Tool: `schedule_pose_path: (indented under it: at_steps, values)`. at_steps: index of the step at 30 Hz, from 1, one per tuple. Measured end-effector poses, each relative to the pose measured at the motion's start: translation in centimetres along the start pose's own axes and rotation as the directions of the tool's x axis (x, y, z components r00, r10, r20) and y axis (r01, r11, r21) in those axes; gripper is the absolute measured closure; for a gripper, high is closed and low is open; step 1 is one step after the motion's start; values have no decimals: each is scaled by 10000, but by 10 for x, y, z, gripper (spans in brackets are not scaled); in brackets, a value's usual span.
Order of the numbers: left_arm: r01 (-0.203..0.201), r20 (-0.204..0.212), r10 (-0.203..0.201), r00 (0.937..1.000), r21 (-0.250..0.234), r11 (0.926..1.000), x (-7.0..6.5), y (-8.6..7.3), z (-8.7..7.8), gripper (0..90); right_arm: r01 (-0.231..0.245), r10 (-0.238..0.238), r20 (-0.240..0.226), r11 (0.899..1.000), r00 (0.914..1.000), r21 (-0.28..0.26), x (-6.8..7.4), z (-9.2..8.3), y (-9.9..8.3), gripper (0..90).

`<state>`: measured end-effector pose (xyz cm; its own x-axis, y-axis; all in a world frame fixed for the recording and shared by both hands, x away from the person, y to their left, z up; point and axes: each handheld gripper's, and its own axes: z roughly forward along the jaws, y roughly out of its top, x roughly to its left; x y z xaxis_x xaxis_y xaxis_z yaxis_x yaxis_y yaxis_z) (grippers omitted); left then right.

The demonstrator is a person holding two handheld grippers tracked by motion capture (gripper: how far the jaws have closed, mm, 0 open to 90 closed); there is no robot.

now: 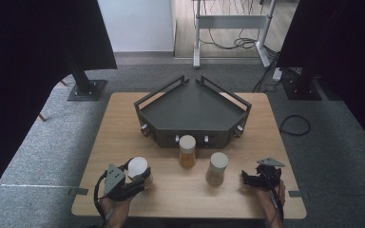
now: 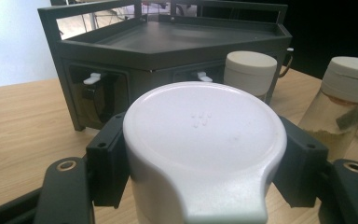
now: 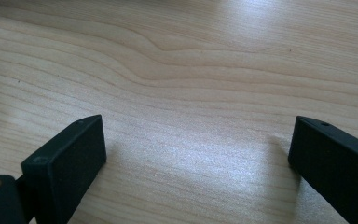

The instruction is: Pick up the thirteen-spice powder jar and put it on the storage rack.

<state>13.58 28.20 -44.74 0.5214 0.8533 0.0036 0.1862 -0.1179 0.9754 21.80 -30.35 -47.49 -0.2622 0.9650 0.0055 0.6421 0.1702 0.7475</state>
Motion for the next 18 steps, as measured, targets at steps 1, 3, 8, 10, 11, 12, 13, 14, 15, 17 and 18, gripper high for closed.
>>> schedule_pose_path:
  at_steps: [1,3,8,10,11,12,13,14,15,17,18]
  values:
    - [-2,-2,2,10000,-23,10000,0,1,0,307,1,-1,-1,10000,10000,0,0,0,0,35]
    - [2,5,-2,10000,-96,10000,0,3,-1,307,2,-2,0,10000,10000,-1,0,0,0,35]
    - [-42,79,44,10000,-254,9997,1,9,-2,307,3,-3,0,10000,10000,-2,0,0,0,35]
    - [-55,103,58,9999,-294,9996,1,11,-2,307,3,-3,1,10000,10000,-3,0,0,0,36]
    - [-49,108,53,9999,-304,9995,1,12,-1,307,3,-3,0,10000,10000,-4,0,0,0,36]
    - [-57,117,61,9999,-311,9995,2,13,-1,307,4,-4,-1,10000,10000,-6,0,0,0,36]
    - [-45,119,49,9999,-323,9995,2,14,-1,307,5,-5,0,10000,10000,-5,0,0,0,36]
    - [-45,119,49,9999,-323,9995,2,14,-1,307,6,-6,-1,10000,10000,-6,0,0,0,36]
    - [-51,104,55,9999,-340,9994,2,17,0,307,6,-6,-1,10000,10000,-8,0,0,0,37]
    - [-45,105,49,9999,-376,9993,2,19,1,307,7,-7,0,10000,10000,-10,0,0,0,37]
    - [-45,105,49,9999,-376,9993,2,19,1,307,7,-7,0,10000,10000,-10,0,0,0,37]
